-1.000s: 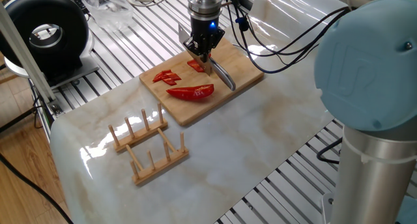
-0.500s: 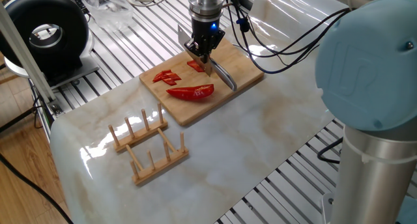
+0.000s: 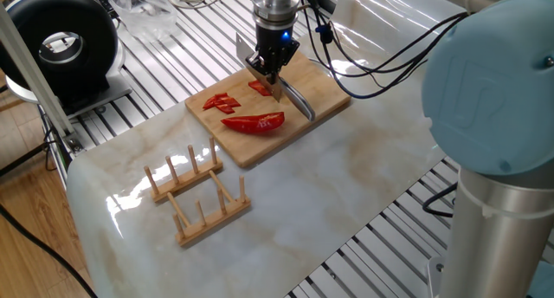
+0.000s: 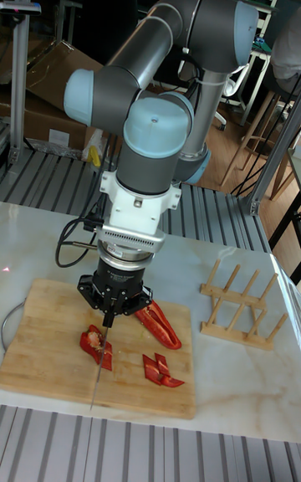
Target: Chop the chili peppers
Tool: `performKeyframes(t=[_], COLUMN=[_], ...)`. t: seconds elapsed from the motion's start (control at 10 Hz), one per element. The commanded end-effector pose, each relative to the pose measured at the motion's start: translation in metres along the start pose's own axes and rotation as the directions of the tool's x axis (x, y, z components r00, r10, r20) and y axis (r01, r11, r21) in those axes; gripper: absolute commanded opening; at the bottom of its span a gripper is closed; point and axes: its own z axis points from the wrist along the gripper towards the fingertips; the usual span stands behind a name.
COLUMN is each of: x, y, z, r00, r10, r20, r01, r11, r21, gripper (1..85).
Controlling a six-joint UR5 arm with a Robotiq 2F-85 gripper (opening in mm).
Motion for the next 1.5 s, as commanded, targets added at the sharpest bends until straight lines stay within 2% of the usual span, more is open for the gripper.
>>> performKeyframes(t=[0.0, 0.4, 0.6, 0.7, 0.9, 1.1, 1.4], x=[0.001, -0.002, 0.007, 0.009, 0.007, 0.006, 0.013], y=[0.001, 0.006, 0.006, 0.006, 0.007, 0.004, 0.009], z=[-0.005, 0.007, 0.0, -0.004, -0.001, 0.009, -0.006], r00=[1.0, 0.999, 0.996, 0.995, 0.995, 0.995, 0.991], r10=[-0.001, 0.002, -0.001, -0.001, 0.002, -0.001, 0.004], r20=[-0.016, -0.033, -0.084, -0.097, -0.098, -0.096, -0.132], r01=[0.001, -0.002, 0.001, 0.001, -0.003, 0.001, -0.004], r11=[1.0, 1.0, 1.0, 1.0, 1.0, 1.0, 1.0], r21=[-0.005, -0.023, -0.009, -0.003, -0.006, -0.007, 0.001], gripper=[1.3, 1.3, 1.3, 1.3, 1.3, 1.3, 1.3])
